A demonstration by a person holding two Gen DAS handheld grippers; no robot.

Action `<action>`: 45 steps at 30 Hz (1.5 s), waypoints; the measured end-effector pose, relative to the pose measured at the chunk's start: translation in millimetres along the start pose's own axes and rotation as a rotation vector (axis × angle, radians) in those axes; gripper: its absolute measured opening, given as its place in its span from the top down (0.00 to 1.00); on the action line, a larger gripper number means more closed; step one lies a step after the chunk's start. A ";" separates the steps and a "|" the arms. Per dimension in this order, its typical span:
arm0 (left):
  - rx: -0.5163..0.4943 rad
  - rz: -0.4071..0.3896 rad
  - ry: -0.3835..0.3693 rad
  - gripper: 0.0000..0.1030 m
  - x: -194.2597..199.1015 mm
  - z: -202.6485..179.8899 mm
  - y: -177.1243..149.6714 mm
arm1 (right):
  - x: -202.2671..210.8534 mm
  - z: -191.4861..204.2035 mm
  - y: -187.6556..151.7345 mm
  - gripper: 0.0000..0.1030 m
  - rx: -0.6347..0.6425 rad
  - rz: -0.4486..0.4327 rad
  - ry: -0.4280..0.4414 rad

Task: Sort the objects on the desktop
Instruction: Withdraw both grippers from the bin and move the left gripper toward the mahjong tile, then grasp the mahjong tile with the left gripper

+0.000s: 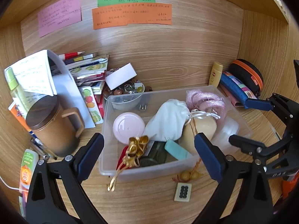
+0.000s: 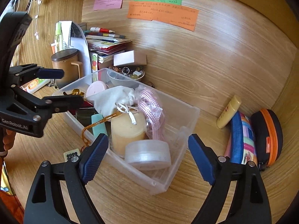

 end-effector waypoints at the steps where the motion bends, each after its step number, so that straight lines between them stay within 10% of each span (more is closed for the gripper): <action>1: -0.001 0.002 0.000 0.04 2.6 -0.8 -2.9 | 1.4 -0.8 -1.7 0.17 -0.007 0.000 0.004; 36: -0.072 0.177 0.008 0.05 -46.1 -47.6 -93.6 | -0.3 16.6 -74.7 0.17 -0.109 0.083 0.102; 45: -0.106 0.217 -0.054 0.45 -59.7 -55.1 -92.1 | -5.2 20.2 -75.4 0.16 -0.116 0.087 0.112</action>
Point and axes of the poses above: each gripper's, at about its wrist camera, not at the fingertips, and x roughly against the way its jaws point, z to its left, y to its top, the point moved 8 cm from there along -x, roughly the way its jaws point, and after that the axes turned 14 degrees about z, right-handed, at the moved point
